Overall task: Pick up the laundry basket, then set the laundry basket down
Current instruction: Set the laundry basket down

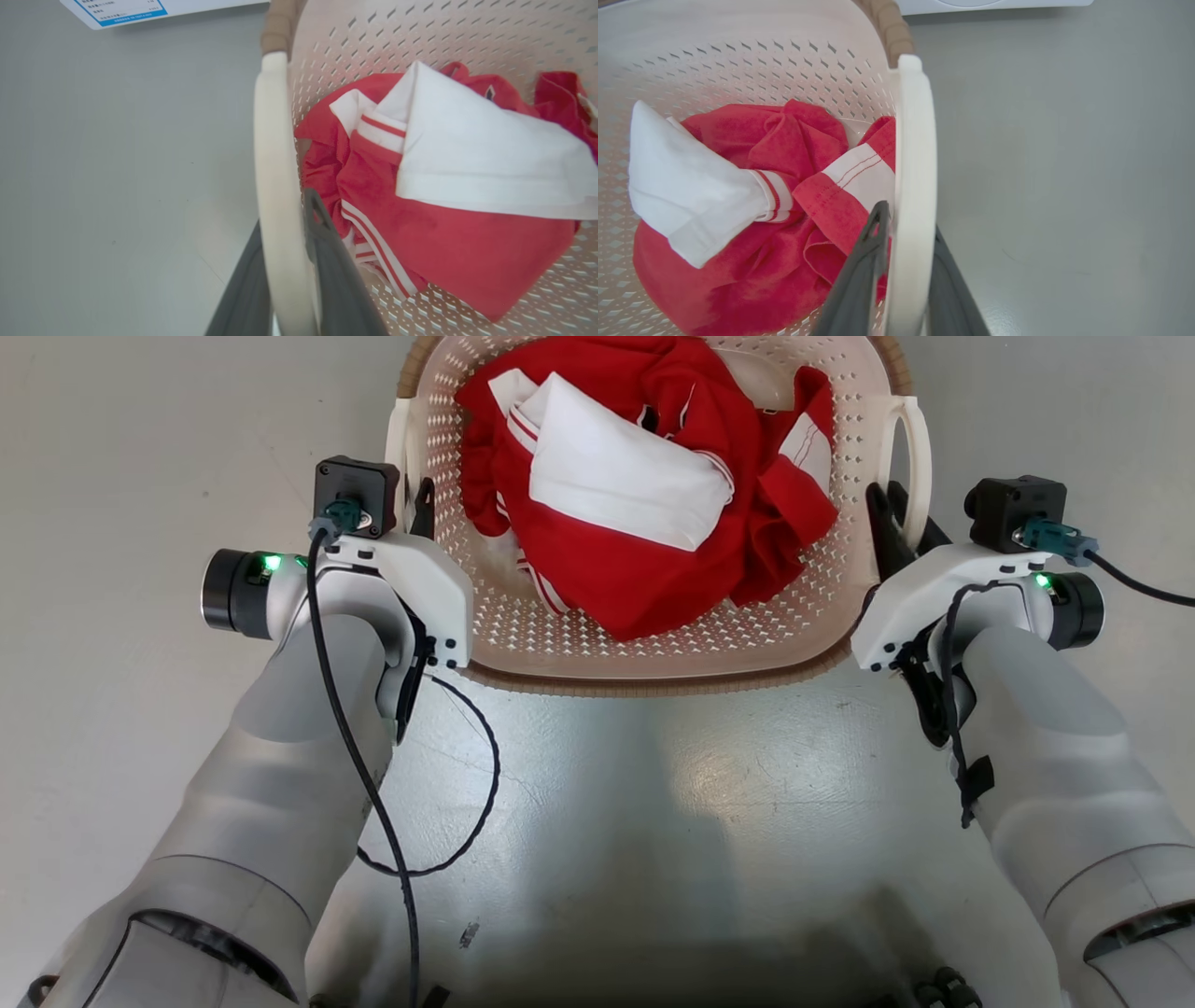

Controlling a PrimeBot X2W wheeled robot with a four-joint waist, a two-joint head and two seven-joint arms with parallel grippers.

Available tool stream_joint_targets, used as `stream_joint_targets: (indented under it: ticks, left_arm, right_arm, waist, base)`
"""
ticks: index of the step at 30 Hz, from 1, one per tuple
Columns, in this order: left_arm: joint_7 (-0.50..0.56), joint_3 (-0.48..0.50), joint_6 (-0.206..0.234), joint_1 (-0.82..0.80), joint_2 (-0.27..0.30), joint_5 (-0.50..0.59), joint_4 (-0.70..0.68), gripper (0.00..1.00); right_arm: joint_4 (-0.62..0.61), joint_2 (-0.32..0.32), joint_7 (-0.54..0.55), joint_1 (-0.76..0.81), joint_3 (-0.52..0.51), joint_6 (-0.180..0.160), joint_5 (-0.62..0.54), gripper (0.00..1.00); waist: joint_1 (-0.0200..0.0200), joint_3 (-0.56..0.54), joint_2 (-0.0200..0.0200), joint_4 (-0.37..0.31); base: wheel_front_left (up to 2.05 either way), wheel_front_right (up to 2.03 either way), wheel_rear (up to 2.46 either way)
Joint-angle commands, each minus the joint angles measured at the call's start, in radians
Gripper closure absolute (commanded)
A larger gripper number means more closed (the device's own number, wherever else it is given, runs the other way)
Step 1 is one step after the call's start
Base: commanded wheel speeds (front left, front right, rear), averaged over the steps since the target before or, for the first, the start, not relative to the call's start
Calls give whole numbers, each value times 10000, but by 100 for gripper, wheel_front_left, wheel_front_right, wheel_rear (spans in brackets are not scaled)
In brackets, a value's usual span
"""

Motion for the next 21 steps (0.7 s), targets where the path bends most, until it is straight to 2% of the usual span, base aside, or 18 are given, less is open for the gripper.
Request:
stream_joint_targets:
  ticks: [1, 2, 3, 21]
  left_arm:
    - [-107, 112, -128, -36, 59, 163, -102, 9]
    - [-107, 133, -118, -34, 55, 182, -111, 0]
    - [-107, 155, -108, -31, 51, 204, -125, 0]
    - [-107, 565, -85, 113, -8, 516, -143, 0]
  right_arm:
    - [-4, 252, -51, 452, 103, 62, -49, 67]
    - [12, 252, -51, 442, 66, 62, -74, 51]
    - [27, 252, -51, 433, 21, 62, -97, 0]
    - [-301, 252, -51, 593, -565, 62, -504, 0]
  waist:
    - [0, 14, 0, 0]
    - [0, 27, 0, 2]
    - [0, 42, 0, 4]
    - [0, -26, 0, -2]
  base:
    - [0, 0, 0]
    - [0, 0, 0]
    - [0, 0, 0]
    - [0, 0, 0]
